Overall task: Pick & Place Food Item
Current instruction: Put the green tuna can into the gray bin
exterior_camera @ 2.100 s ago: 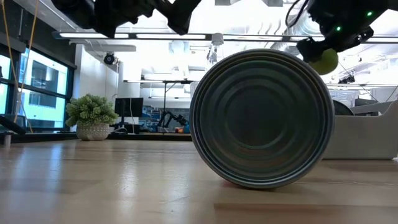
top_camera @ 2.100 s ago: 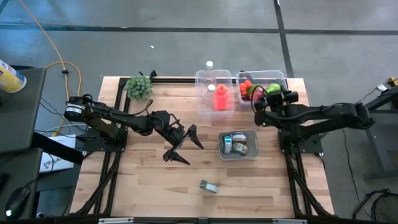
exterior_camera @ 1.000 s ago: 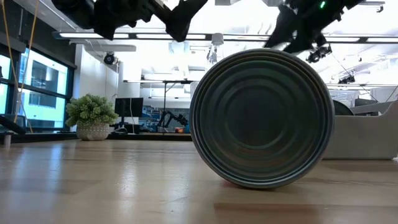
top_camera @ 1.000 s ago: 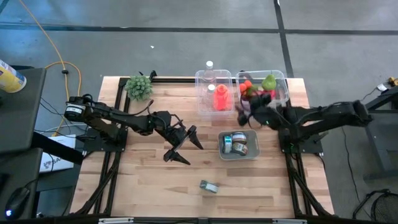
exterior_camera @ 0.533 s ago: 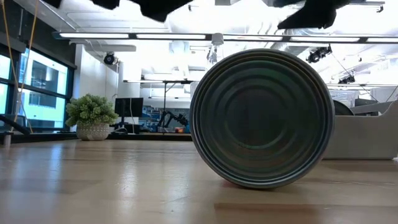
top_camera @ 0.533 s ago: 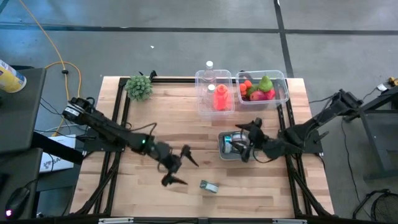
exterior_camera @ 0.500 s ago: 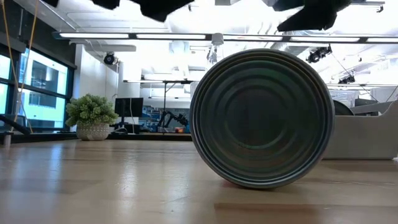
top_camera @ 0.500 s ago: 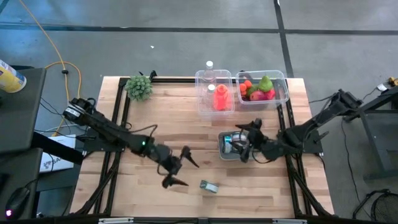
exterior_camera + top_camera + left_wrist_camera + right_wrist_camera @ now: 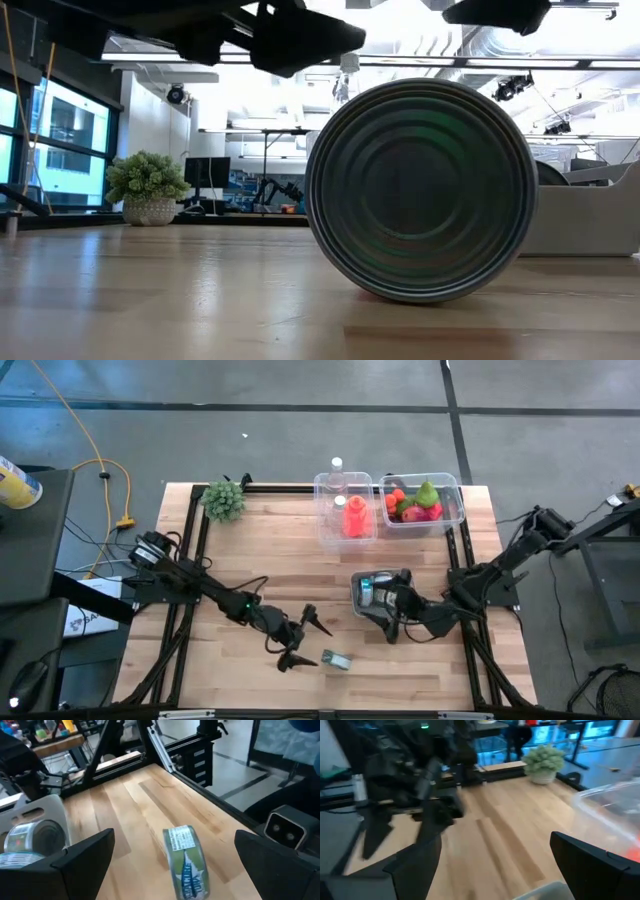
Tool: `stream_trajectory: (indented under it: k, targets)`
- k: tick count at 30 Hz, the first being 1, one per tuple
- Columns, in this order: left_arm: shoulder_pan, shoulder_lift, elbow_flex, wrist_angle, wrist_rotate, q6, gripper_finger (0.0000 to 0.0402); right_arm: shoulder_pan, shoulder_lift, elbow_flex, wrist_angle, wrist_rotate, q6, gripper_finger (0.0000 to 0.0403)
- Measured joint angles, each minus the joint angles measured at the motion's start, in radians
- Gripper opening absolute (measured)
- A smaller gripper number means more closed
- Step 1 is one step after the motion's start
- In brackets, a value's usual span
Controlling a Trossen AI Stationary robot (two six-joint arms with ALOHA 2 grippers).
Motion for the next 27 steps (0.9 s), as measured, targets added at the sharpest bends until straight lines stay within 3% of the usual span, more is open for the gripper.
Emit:
stream_trajectory:
  k: [8,14,20,27]
  targets:
    - [0.01,0.0,0.0,-0.003,0.082,-0.07,0.04,0.098,0.027,0.0,0.103,-0.021,-0.007,0.0362]
    - [0.009,-0.001,0.0,0.007,0.104,-0.078,0.04,0.144,0.098,0.0,0.158,-0.171,0.045,0.0362]
    - [-0.003,-0.005,0.0,-0.009,0.098,-0.121,0.04,0.158,0.243,0.0,0.267,-0.217,0.097,0.0362]
    - [-0.053,-0.023,-0.001,-0.087,0.025,-0.136,0.04,0.159,0.488,0.064,0.536,-0.27,-0.13,0.0362]
